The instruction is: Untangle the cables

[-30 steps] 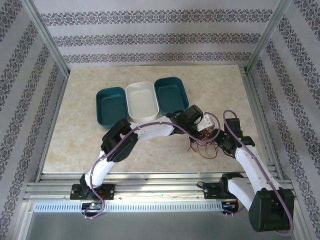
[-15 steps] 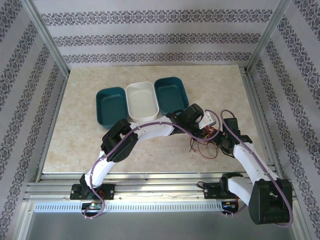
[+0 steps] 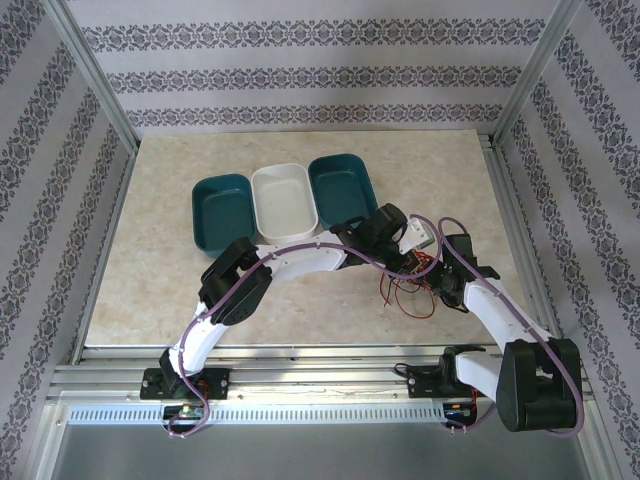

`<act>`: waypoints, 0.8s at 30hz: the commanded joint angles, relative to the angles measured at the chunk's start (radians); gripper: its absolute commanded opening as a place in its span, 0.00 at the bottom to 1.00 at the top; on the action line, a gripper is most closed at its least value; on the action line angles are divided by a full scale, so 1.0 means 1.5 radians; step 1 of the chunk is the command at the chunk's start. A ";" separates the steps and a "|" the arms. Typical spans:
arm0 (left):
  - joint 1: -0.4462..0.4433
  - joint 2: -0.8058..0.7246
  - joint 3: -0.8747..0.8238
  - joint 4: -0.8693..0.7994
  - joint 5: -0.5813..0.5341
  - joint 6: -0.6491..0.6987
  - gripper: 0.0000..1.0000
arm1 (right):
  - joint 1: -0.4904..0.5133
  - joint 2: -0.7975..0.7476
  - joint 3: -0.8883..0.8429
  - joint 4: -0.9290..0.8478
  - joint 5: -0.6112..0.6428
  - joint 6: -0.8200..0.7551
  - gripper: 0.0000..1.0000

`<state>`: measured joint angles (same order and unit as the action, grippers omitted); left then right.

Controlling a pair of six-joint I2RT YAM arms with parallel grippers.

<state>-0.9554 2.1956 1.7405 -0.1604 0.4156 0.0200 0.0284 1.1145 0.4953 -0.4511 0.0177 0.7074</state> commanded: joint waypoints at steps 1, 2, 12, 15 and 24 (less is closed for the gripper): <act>0.004 -0.041 -0.006 0.037 0.022 -0.008 0.00 | -0.003 0.008 0.014 0.003 0.016 0.013 0.63; 0.004 -0.042 -0.007 0.038 0.023 -0.008 0.00 | -0.003 0.009 0.012 0.004 0.016 0.016 0.63; 0.016 -0.053 -0.003 0.058 0.024 -0.012 0.00 | -0.003 -0.013 0.000 -0.003 0.028 0.013 0.63; 0.019 -0.055 -0.002 0.061 0.027 -0.016 0.00 | -0.003 -0.019 -0.001 -0.006 0.036 0.011 0.63; 0.031 -0.086 -0.034 0.086 0.011 -0.032 0.00 | -0.004 -0.014 -0.002 -0.001 0.046 0.012 0.63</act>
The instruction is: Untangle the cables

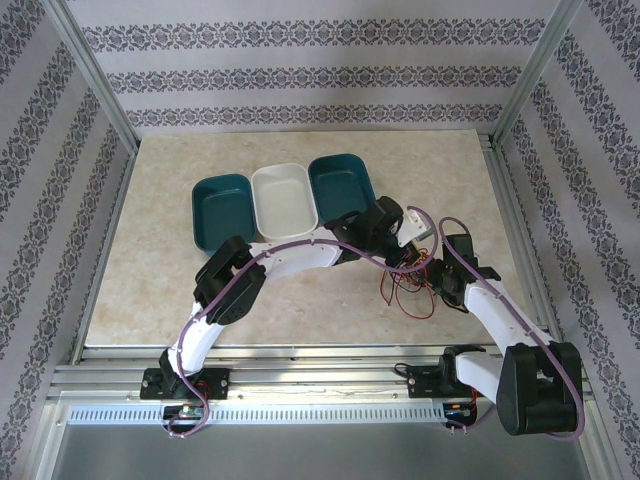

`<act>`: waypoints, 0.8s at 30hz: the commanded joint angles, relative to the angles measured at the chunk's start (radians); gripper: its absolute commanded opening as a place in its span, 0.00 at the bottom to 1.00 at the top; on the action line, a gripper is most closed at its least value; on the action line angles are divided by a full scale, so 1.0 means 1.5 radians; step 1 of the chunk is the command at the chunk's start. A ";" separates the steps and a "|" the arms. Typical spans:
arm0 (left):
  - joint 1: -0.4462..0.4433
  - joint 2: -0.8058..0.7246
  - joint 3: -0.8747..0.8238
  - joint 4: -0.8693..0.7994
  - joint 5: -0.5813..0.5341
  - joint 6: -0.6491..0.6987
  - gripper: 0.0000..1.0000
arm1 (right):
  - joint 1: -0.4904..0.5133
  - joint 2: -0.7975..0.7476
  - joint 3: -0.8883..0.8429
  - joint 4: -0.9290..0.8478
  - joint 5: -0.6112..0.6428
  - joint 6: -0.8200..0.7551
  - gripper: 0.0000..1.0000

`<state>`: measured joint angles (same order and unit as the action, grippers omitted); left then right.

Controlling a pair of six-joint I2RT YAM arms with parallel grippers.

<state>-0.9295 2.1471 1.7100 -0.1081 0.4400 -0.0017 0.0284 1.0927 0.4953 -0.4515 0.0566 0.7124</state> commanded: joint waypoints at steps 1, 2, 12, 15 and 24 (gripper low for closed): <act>0.017 -0.060 -0.019 0.059 -0.005 -0.023 0.00 | -0.004 0.002 -0.001 0.000 0.021 0.009 0.63; 0.019 -0.068 -0.026 0.068 -0.002 -0.031 0.00 | -0.004 0.004 -0.001 0.000 0.022 0.010 0.63; 0.023 -0.150 -0.089 0.120 0.005 -0.051 0.00 | -0.005 0.014 0.001 -0.001 0.025 0.012 0.63; 0.024 -0.158 -0.096 0.139 0.014 -0.065 0.00 | -0.005 0.018 0.003 -0.002 0.026 0.013 0.62; 0.031 -0.119 -0.075 0.144 0.029 -0.086 0.00 | -0.005 -0.016 0.008 -0.016 -0.001 0.012 0.62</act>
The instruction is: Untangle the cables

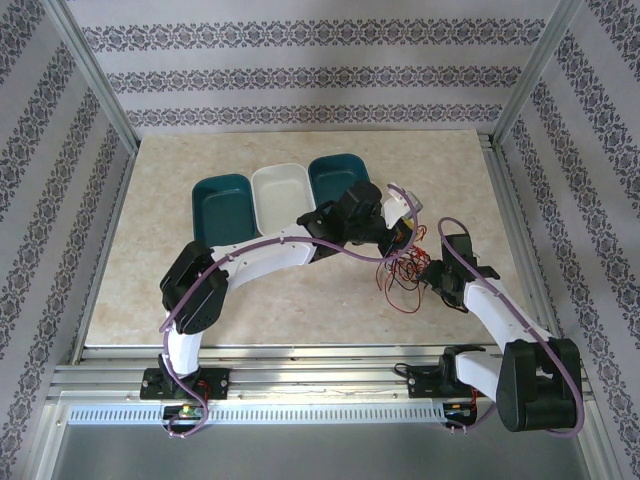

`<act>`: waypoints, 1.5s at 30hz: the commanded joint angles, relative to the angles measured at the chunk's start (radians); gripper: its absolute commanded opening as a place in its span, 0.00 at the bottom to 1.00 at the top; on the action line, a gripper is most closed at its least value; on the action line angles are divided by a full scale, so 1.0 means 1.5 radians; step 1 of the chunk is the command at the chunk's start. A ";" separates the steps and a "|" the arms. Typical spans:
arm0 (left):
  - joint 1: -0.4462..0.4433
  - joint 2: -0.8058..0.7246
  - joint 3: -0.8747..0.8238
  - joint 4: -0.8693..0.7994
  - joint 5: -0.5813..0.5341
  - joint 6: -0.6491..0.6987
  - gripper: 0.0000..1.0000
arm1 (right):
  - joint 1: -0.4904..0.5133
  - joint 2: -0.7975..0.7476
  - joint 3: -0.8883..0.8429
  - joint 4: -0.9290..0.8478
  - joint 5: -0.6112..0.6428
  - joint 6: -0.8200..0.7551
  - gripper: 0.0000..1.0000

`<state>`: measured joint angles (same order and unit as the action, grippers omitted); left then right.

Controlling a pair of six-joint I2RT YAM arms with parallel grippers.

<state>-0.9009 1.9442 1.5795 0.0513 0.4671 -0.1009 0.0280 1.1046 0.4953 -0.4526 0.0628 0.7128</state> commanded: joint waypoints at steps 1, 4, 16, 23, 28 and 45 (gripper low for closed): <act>0.012 0.026 0.014 0.038 0.010 -0.025 0.00 | -0.004 -0.037 0.009 -0.019 -0.009 0.011 0.62; 0.016 0.050 0.025 0.026 -0.003 -0.032 0.00 | -0.005 -0.086 0.017 -0.043 -0.010 0.009 0.64; 0.016 0.077 0.058 0.022 0.023 -0.049 0.00 | 0.004 -0.162 -0.001 -0.002 -0.086 -0.010 0.98; 0.016 0.078 0.052 0.033 0.037 -0.063 0.00 | 0.032 -0.117 0.004 0.046 -0.094 -0.005 0.98; 0.016 0.078 0.050 0.035 0.045 -0.069 0.00 | 0.048 -0.047 -0.003 0.072 -0.078 0.020 0.98; 0.022 -0.023 0.054 0.019 0.057 -0.051 0.00 | 0.049 0.040 -0.024 0.093 0.001 0.094 0.72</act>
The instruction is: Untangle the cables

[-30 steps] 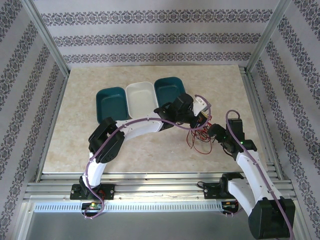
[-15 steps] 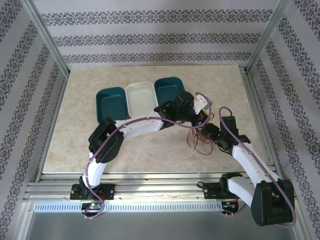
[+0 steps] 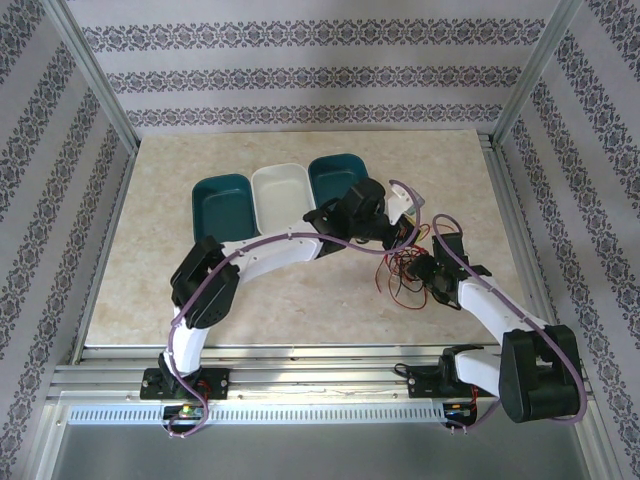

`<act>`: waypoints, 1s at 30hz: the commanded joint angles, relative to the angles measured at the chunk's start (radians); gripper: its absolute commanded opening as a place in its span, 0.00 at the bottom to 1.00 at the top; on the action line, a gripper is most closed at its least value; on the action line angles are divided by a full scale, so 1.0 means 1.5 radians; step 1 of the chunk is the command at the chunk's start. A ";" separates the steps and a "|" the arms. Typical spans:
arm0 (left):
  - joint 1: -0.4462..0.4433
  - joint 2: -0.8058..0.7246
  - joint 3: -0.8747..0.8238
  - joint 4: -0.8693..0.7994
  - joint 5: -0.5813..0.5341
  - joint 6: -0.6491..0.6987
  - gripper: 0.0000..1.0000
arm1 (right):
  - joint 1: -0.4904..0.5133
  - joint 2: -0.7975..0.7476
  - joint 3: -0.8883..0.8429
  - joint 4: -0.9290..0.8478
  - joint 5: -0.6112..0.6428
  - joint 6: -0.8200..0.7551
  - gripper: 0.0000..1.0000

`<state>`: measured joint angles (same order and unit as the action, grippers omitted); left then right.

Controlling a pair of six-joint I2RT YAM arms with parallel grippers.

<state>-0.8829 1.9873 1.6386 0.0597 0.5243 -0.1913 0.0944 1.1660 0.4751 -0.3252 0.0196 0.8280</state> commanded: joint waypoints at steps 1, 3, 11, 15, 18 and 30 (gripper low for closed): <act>0.010 -0.056 0.014 0.013 0.018 0.009 0.00 | 0.004 -0.003 -0.014 0.008 0.033 0.018 0.71; 0.011 -0.065 0.015 0.012 0.018 0.009 0.00 | 0.004 -0.006 -0.017 0.008 0.037 0.019 0.71; 0.015 -0.101 0.006 0.018 -0.004 0.008 0.00 | -0.005 -0.018 -0.028 0.004 0.045 0.023 0.70; 0.019 -0.121 -0.002 0.035 -0.004 0.005 0.00 | -0.009 -0.025 -0.033 0.002 0.045 0.024 0.70; 0.021 -0.138 -0.006 0.038 -0.009 0.012 0.00 | -0.010 -0.029 -0.034 0.001 0.045 0.024 0.71; 0.046 -0.213 -0.011 0.051 -0.064 0.054 0.00 | -0.013 -0.028 -0.033 -0.002 0.047 0.022 0.71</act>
<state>-0.8322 1.7054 1.6192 0.0921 0.4618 -0.1543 0.0803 1.1336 0.4335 -0.3134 0.0639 0.8433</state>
